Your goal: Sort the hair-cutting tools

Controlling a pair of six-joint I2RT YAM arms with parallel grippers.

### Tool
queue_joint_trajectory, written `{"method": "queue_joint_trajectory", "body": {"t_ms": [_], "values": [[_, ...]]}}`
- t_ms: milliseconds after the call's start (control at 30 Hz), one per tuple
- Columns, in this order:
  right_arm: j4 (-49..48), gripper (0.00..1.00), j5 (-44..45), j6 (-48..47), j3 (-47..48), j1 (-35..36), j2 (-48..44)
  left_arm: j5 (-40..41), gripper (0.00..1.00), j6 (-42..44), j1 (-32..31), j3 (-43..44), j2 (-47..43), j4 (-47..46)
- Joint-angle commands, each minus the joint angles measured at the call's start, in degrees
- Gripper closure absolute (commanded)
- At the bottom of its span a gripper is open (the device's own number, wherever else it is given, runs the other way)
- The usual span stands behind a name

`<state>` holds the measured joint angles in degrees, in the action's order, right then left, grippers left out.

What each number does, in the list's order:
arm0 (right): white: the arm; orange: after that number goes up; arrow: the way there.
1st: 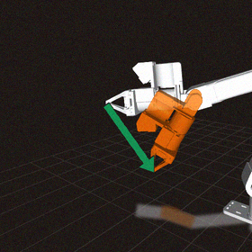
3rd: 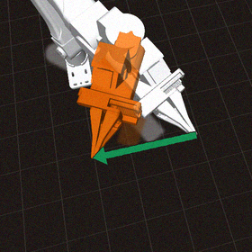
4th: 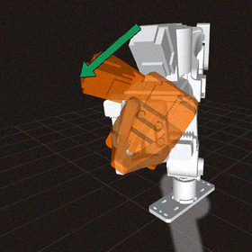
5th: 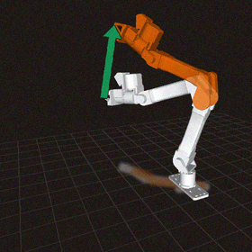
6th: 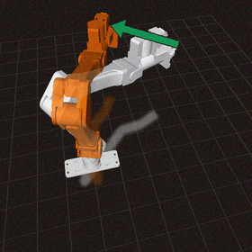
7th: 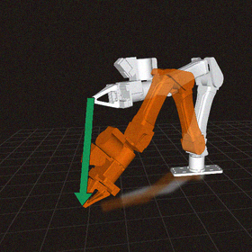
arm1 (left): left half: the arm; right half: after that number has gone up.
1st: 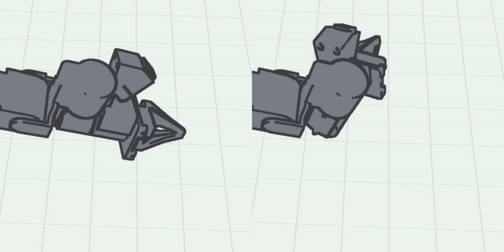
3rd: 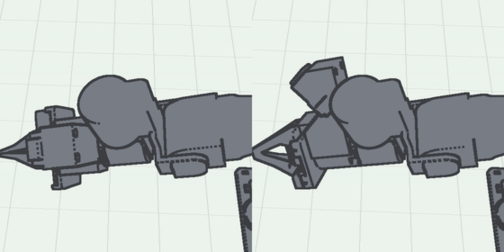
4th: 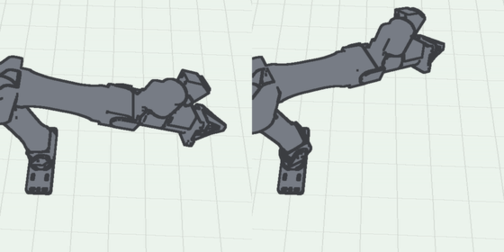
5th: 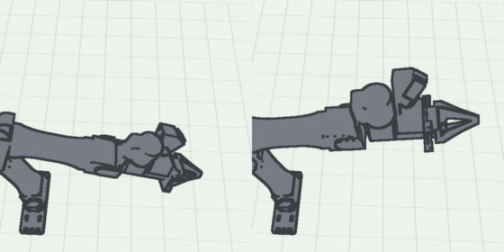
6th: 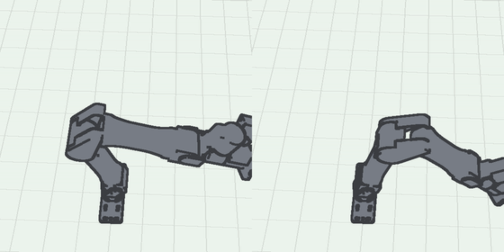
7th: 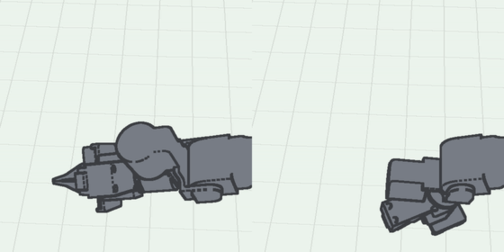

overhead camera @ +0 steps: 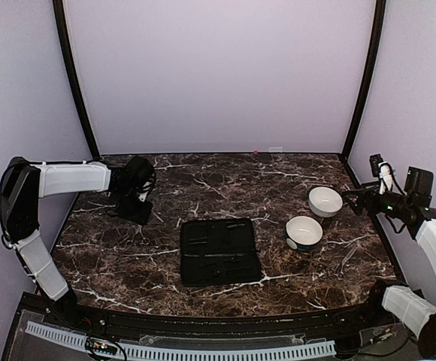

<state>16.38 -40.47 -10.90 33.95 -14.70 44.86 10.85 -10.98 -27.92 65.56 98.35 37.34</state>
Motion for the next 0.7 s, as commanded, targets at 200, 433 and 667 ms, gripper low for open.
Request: {"method": "queue_joint_trajectory", "body": {"t_ms": [200, 433, 667], "values": [[-0.7, 0.05, -0.7, -0.8, 0.5, -0.4, -1.4, -1.5, 0.52, -8.2, 1.7, 7.7, 6.5, 5.6], [-0.9, 0.05, -0.6, -1.0, 0.4, -0.3, -1.4, -3.6, 0.6, -10.1, 2.5, 6.4, 7.8, 7.0], [-1.0, 0.05, -0.5, -1.1, 0.3, -0.4, -1.4, -7.0, 0.72, -9.7, 3.0, 3.7, 9.0, 6.3]]}}
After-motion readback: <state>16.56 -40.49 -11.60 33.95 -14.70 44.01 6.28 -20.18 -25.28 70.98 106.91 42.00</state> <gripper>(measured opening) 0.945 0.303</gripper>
